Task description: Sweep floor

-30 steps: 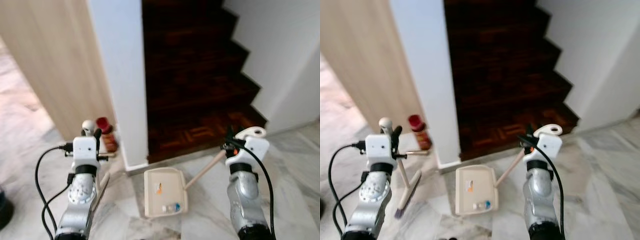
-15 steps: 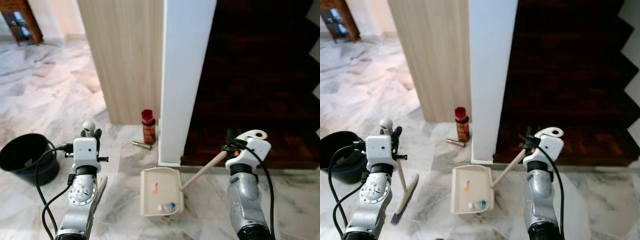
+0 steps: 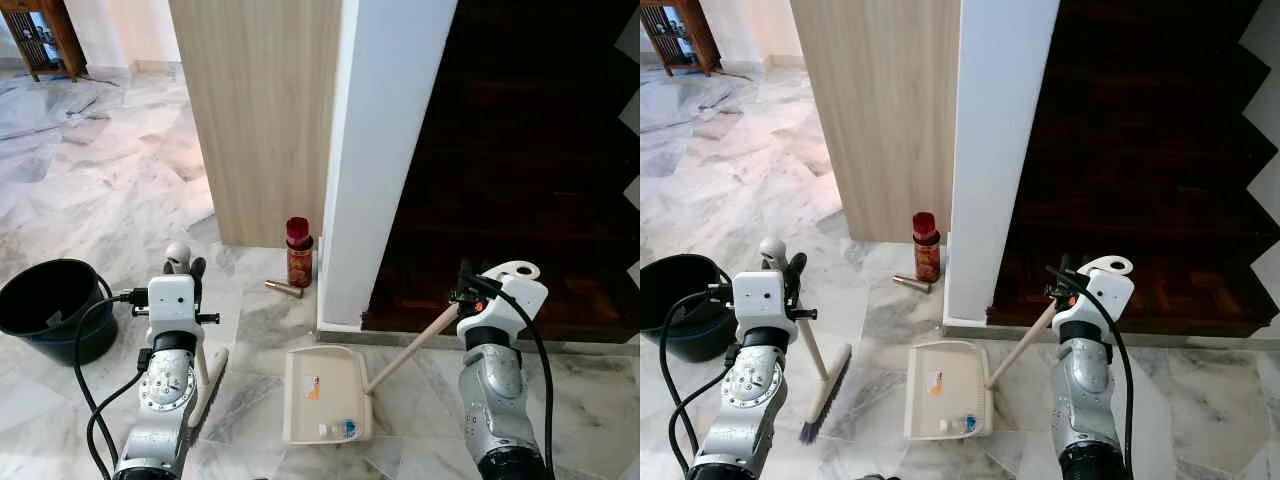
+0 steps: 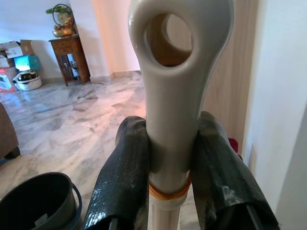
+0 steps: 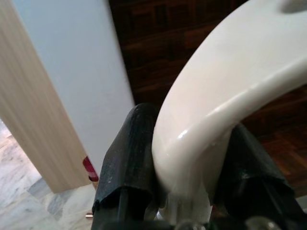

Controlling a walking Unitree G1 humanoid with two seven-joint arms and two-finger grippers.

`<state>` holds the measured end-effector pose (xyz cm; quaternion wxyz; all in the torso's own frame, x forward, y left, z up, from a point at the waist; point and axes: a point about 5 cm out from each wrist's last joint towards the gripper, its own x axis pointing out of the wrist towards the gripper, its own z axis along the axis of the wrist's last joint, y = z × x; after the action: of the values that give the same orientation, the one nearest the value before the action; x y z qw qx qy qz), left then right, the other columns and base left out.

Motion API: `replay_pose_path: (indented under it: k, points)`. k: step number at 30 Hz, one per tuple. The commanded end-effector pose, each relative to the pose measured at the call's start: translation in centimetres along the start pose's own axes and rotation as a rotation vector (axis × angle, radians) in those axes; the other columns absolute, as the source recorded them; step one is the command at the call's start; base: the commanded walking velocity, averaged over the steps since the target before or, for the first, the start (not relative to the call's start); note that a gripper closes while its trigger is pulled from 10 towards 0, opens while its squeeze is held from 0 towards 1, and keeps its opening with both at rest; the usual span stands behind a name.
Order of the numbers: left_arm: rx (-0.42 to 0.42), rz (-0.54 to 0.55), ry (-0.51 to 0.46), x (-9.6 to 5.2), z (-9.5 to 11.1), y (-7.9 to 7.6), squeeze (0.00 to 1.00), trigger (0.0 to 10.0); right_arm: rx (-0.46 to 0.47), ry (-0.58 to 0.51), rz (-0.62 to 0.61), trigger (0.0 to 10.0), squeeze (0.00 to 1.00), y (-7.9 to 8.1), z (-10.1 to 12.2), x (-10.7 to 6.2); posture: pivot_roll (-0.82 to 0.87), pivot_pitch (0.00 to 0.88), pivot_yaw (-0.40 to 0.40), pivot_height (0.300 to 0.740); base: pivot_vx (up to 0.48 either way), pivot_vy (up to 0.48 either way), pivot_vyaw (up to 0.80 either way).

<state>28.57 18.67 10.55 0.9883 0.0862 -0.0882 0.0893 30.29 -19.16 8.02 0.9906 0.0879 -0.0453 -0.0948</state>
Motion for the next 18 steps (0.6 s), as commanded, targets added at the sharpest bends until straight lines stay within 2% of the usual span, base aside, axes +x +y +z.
replay_pose_path:
  k: [1,18]
  points:
    - [0.007,0.006,-0.047,0.26,1.01,0.06,0.00,10.0,0.030,-0.042,0.015,10.0,0.00,0.59,1.04,0.64,0.07,0.000,-0.032,0.740,0.000,0.266,0.00]
    - [-0.006,-0.005,-0.045,0.33,1.04,-0.25,0.00,10.0,0.041,-0.042,0.029,10.0,0.00,0.91,1.14,0.66,0.07,0.000,-0.029,0.740,0.000,0.267,0.00]
